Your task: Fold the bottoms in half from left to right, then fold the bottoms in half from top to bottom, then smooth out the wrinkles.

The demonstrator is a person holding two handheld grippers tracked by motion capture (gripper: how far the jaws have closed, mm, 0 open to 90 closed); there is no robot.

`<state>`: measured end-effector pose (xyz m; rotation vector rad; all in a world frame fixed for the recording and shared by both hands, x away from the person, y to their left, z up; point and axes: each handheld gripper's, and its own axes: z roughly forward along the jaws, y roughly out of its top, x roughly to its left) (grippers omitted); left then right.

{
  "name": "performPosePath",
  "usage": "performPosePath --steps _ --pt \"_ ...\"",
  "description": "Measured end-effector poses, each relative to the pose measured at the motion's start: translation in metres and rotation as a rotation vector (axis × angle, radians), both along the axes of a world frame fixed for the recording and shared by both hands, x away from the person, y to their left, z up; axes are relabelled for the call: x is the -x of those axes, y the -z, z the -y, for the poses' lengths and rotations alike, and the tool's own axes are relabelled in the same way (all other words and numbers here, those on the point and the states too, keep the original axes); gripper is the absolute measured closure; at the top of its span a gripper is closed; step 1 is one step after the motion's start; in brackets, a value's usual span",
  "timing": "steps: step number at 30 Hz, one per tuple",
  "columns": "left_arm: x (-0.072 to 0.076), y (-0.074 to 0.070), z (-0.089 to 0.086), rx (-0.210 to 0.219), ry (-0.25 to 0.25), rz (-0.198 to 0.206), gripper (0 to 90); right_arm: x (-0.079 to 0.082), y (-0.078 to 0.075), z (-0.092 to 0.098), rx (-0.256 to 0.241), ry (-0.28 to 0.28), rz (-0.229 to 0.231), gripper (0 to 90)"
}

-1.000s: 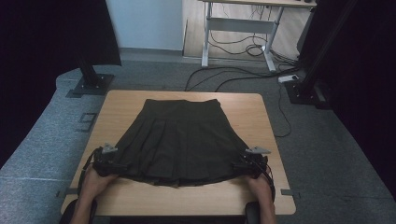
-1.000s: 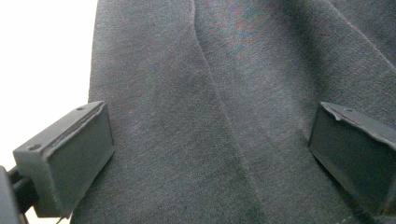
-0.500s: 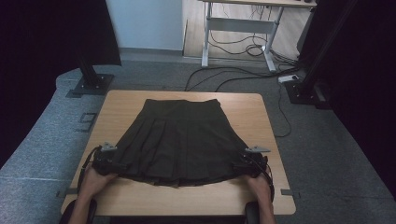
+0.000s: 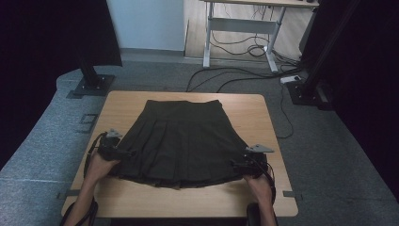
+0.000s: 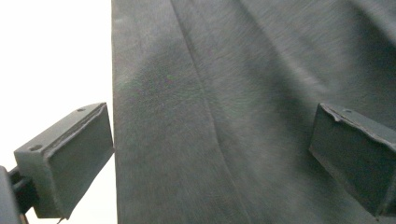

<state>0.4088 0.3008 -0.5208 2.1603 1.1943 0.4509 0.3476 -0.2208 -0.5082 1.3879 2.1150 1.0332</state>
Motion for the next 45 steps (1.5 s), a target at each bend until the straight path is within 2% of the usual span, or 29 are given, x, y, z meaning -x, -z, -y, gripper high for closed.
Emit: performPosePath --steps 3,6,10,11,13,14,15,18,19,20,21,24,27,36,41,43,45 --pt "-0.007 0.007 0.007 -0.043 0.002 -0.005 0.0 -0.001 0.001 -0.010 -0.012 -0.029 -0.022 10.7" --pt "-0.009 0.008 0.009 -0.036 0.002 0.001 0.0 -0.001 0.001 -0.016 -0.012 -0.044 -0.028 10.7" --pt "-0.016 0.007 0.006 -0.027 -0.035 0.002 0.0 -0.003 -0.001 -0.031 -0.029 -0.089 -0.041 10.7" --pt "-0.018 0.009 0.006 -0.039 -0.040 -0.009 0.0 -0.003 -0.001 -0.031 -0.029 -0.089 -0.041 10.7" --pt "-0.019 0.016 0.009 -0.106 -0.030 -0.037 0.0 -0.005 0.002 -0.038 -0.022 -0.107 -0.055 10.7" --pt "-0.018 0.017 0.008 -0.075 -0.027 -0.040 0.0 -0.006 0.005 -0.042 -0.017 -0.112 -0.067 10.6" --pt "-0.016 0.019 0.008 -0.048 -0.041 -0.051 1.5 -0.010 0.013 -0.048 0.010 -0.123 -0.098 10.5" --pt "-0.010 0.021 0.010 -0.025 -0.050 -0.054 1.6 -0.016 0.026 -0.053 0.071 -0.124 -0.139 10.5" --pt "-0.007 0.021 0.012 -0.030 -0.047 -0.053 1.6 -0.016 0.026 -0.053 0.071 -0.124 -0.139 10.5" --pt "-0.003 0.020 0.014 -0.033 -0.047 -0.057 1.9 -0.021 0.034 -0.055 0.128 -0.128 -0.127 8.2" --pt "0.000 0.020 0.016 -0.036 -0.039 -0.063 1.9 -0.021 0.034 -0.055 0.128 -0.128 -0.127 8.2" --pt "0.012 0.020 0.023 -0.039 -0.023 -0.073 1.8 -0.031 0.033 -0.047 0.145 -0.116 -0.130 8.0" --pt "0.028 0.018 0.034 -0.054 0.015 -0.093 1.7 -0.040 0.034 -0.037 0.139 -0.094 -0.129 7.4" --pt "0.053 0.016 0.061 -0.080 0.064 -0.132 0.0 -0.062 0.035 -0.006 0.123 -0.058 -0.134 8.5" --pt "0.071 0.016 0.083 -0.087 0.091 -0.139 0.0 -0.075 0.035 0.011 0.120 -0.054 -0.129 10.1" --pt "0.083 0.015 0.096 -0.094 0.126 -0.141 0.0 -0.083 0.036 0.021 0.111 -0.043 -0.121 10.4" --pt "0.085 0.015 0.100 -0.094 0.137 -0.142 0.0 -0.087 0.036 0.027 0.106 -0.038 -0.115 10.3"
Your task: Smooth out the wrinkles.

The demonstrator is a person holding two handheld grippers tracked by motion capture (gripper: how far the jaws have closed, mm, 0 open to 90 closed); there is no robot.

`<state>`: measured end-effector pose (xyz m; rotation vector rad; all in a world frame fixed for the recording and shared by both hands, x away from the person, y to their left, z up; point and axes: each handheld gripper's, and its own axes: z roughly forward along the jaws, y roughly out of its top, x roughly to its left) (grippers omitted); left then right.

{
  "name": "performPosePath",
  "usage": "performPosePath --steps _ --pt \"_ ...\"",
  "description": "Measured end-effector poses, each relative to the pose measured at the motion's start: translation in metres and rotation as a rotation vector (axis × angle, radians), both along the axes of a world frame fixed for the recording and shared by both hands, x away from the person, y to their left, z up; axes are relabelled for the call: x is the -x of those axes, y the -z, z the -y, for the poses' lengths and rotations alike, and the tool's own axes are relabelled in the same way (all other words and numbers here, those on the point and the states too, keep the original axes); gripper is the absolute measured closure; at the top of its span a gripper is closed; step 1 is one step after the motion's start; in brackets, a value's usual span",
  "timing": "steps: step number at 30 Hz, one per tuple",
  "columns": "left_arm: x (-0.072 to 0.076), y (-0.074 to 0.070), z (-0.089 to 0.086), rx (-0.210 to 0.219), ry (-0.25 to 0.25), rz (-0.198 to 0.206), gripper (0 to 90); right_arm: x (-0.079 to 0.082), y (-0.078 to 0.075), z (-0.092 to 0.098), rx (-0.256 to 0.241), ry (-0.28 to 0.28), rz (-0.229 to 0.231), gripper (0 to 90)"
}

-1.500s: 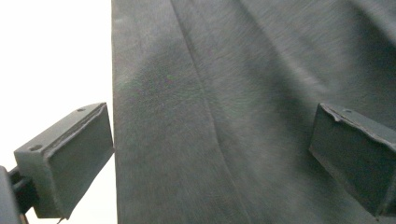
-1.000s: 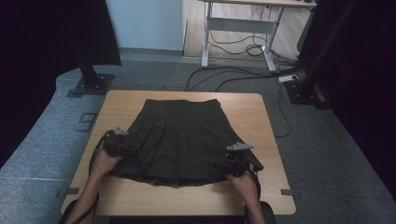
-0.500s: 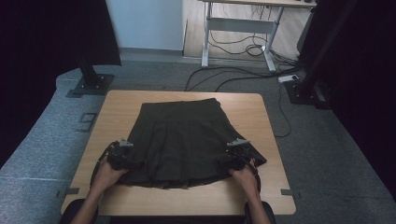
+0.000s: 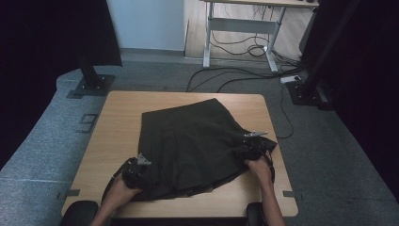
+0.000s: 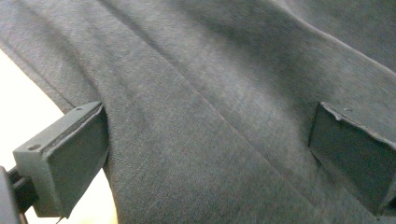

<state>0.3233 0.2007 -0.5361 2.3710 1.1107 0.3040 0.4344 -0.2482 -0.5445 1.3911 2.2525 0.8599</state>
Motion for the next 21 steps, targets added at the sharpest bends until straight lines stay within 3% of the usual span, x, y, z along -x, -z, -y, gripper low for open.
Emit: performPosePath --steps 5,9,11,12,14,16,17,18,19,21 --pt "0.001 -0.001 0.003 0.014 0.034 -0.016 0.0 -0.003 0.000 0.005 0.001 -0.002 -0.003 10.2" --pt "-0.004 -0.004 -0.008 0.087 0.069 -0.063 0.0 0.001 -0.003 0.004 0.001 0.003 -0.016 9.7" --pt "-0.009 -0.008 -0.017 0.134 0.057 -0.083 0.5 0.004 -0.006 0.003 -0.012 -0.004 -0.016 9.7" --pt "-0.011 -0.012 -0.021 0.145 0.051 -0.072 1.3 0.005 -0.008 0.003 -0.013 -0.006 -0.013 9.7" --pt "-0.020 -0.026 -0.032 0.155 0.023 -0.009 2.0 0.009 -0.011 0.001 -0.016 -0.014 -0.006 9.7" --pt "-0.025 -0.031 -0.036 0.152 0.012 0.013 2.0 0.012 -0.014 -0.001 -0.024 -0.021 -0.009 9.7" --pt "-0.032 -0.035 -0.040 0.149 -0.003 0.032 2.0 0.012 -0.014 -0.001 -0.024 -0.021 -0.009 9.7" --pt "-0.049 -0.043 -0.048 0.135 -0.038 0.065 2.4 0.016 -0.017 -0.004 -0.029 -0.034 -0.002 9.7" --pt "-0.049 -0.043 -0.048 0.135 -0.038 0.065 2.8 0.016 -0.017 -0.004 -0.029 -0.034 -0.002 9.7" --pt "-0.068 -0.048 -0.055 0.129 -0.076 0.102 4.0 0.019 -0.019 -0.007 -0.037 -0.045 0.004 9.8"
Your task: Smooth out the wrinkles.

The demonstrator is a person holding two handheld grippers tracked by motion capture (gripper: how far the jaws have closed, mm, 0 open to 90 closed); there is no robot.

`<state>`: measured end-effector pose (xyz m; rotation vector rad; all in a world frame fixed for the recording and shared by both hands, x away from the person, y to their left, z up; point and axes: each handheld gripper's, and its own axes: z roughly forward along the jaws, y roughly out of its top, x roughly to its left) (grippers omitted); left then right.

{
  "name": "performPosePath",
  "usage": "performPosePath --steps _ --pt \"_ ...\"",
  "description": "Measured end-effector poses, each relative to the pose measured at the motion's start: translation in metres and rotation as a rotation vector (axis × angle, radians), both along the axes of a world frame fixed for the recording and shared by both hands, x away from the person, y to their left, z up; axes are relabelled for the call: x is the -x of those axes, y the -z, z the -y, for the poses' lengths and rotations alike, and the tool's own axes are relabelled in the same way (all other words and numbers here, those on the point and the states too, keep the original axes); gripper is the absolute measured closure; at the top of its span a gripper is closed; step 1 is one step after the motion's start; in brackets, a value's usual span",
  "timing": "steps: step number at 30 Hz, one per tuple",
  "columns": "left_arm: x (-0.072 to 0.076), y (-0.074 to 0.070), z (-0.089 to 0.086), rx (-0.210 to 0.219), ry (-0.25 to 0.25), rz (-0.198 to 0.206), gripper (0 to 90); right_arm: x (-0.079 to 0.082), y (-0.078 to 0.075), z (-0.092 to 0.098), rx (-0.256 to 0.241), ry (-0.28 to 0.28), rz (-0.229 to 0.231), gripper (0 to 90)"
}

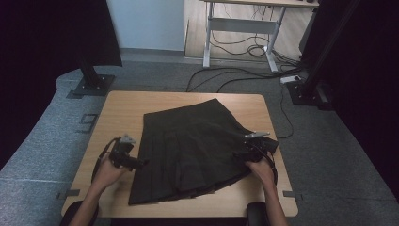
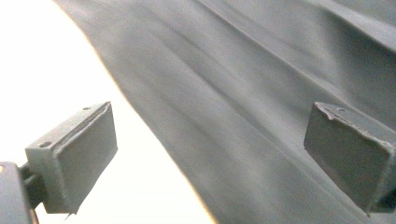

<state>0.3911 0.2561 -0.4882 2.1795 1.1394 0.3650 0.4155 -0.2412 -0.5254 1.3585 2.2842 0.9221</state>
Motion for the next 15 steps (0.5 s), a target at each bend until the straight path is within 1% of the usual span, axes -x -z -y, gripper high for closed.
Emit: performPosePath --steps 3,5,6,7,8,9,12,14,15 --pt "-0.030 -0.002 -0.006 -0.003 -0.066 0.040 5.2 0.003 -0.003 -0.003 -0.007 -0.013 0.005 9.8" --pt "-0.049 0.000 -0.005 0.004 -0.097 0.045 5.9 0.005 -0.004 -0.005 -0.014 -0.018 0.008 9.9" --pt "-0.059 0.004 -0.003 -0.007 -0.113 0.047 5.9 0.006 -0.005 -0.006 -0.017 -0.020 0.008 9.9" --pt "-0.066 0.006 -0.001 -0.019 -0.120 0.050 5.2 0.007 -0.006 -0.007 -0.019 -0.027 0.012 10.0" --pt "-0.075 0.011 0.003 -0.033 -0.132 0.049 4.3 0.008 -0.006 -0.008 -0.017 -0.033 0.014 10.0" --pt "-0.081 0.014 0.004 -0.034 -0.136 0.047 3.2 0.009 -0.007 -0.009 -0.015 -0.036 0.015 10.1" --pt "-0.099 0.028 0.008 -0.009 -0.145 0.024 2.9 0.014 -0.009 -0.009 -0.018 -0.047 0.024 10.1" --pt "-0.105 0.037 0.011 -0.010 -0.140 0.012 2.5 0.014 -0.009 -0.009 -0.021 -0.047 0.026 10.1" --pt "-0.109 0.044 0.012 -0.014 -0.139 -0.003 1.5 0.017 -0.009 -0.007 -0.023 -0.044 0.025 10.1"
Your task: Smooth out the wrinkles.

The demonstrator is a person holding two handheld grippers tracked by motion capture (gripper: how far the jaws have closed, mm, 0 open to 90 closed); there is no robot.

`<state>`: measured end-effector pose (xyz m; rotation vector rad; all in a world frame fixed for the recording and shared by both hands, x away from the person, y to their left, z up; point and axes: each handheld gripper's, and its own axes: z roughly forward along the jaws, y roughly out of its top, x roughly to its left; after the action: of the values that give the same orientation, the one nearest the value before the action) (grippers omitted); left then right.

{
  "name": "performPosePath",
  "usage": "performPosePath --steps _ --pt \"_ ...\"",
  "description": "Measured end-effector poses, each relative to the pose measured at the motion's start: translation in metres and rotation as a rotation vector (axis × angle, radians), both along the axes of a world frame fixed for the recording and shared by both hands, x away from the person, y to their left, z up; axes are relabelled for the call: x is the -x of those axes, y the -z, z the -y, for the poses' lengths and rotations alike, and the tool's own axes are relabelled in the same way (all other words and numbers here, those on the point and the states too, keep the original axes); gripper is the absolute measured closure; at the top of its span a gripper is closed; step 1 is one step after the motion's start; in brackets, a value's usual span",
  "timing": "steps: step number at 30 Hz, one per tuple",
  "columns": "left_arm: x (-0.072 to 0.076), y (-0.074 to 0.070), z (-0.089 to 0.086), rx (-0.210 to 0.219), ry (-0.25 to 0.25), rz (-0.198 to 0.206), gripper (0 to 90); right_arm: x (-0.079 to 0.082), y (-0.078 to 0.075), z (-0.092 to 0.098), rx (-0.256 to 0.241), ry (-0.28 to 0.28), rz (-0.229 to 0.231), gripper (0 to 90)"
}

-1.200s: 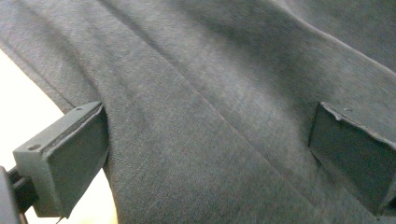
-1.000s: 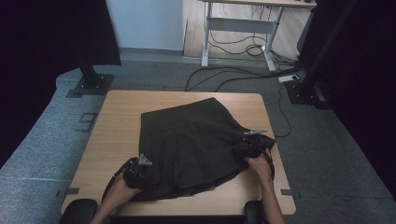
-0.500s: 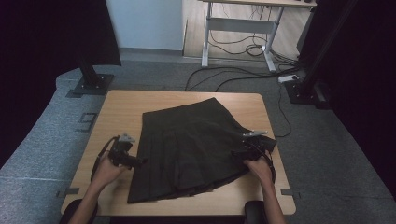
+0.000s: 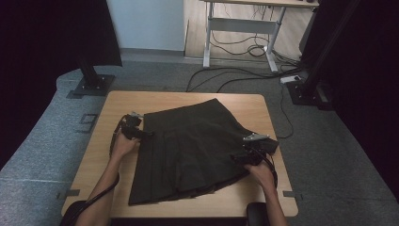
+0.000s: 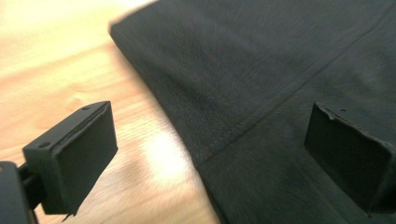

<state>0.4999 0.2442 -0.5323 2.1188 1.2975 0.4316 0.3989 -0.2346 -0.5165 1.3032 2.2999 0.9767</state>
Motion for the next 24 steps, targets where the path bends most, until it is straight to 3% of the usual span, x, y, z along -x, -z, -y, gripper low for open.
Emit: performPosePath --steps 1,2,12,19,24 --pt "-0.003 0.012 0.001 -0.011 -0.001 -0.017 1.0 0.001 0.000 0.001 0.000 0.003 -0.002 10.1" --pt "-0.001 0.015 0.000 0.009 0.002 0.023 0.0 0.001 0.000 0.001 -0.001 0.003 -0.002 10.1" --pt "0.001 0.015 -0.001 0.004 -0.001 0.023 0.0 0.007 0.002 -0.005 -0.002 -0.005 0.001 10.0" --pt "0.002 0.015 0.000 0.000 -0.012 0.022 0.0 0.015 -0.021 -0.025 0.005 -0.048 0.044 5.4" --pt "0.004 0.014 0.000 0.014 0.013 0.039 5.2 0.017 -0.034 -0.052 -0.017 -0.128 0.052 3.6"
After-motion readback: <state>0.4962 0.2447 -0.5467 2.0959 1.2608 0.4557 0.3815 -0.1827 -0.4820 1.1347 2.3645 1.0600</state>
